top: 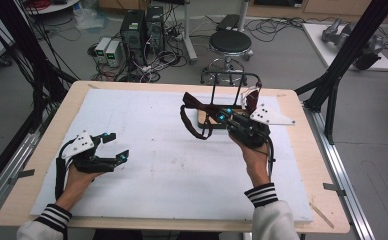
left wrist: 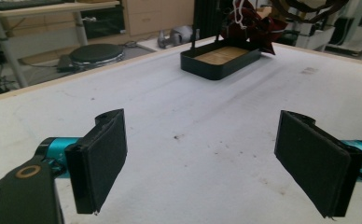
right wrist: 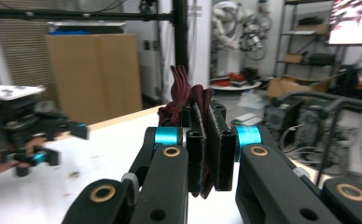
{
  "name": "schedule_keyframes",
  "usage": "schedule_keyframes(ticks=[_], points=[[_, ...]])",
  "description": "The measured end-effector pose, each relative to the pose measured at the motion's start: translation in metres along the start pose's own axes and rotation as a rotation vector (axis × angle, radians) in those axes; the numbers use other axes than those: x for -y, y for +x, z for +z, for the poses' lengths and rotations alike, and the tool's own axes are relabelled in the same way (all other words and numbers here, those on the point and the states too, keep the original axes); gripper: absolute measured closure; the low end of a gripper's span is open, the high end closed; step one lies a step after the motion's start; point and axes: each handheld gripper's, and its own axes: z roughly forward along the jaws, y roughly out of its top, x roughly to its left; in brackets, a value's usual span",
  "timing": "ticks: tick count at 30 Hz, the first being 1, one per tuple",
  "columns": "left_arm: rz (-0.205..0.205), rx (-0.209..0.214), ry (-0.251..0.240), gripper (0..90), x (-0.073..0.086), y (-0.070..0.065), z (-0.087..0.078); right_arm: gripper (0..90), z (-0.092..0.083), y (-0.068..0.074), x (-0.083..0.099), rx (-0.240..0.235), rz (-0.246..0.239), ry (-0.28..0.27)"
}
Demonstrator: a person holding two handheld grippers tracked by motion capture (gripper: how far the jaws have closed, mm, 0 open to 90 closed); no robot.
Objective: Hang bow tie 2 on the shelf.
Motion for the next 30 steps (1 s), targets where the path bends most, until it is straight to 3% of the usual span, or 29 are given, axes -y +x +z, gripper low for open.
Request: schedule_keyframes(ticks=[14, 24, 30], points=[[-0.013, -0.044, -0.018, 17.2, 0.012, 0.001, -0.01, 86.8, 0.0, -0.015, -0.006, 0.203, -0.014, -0.081], [-0.02, -0.054, -0.034, 16.7, 0.012, 0.0, -0.012, 86.8, 0.006, -0.022, -0.012, 0.287, -0.029, -0.109], [-0.016, -0.081, -0.057, 16.7, 0.014, -0.002, -0.014, 86.8, 0.01, -0.027, -0.014, 0.347, -0.027, -0.137]])
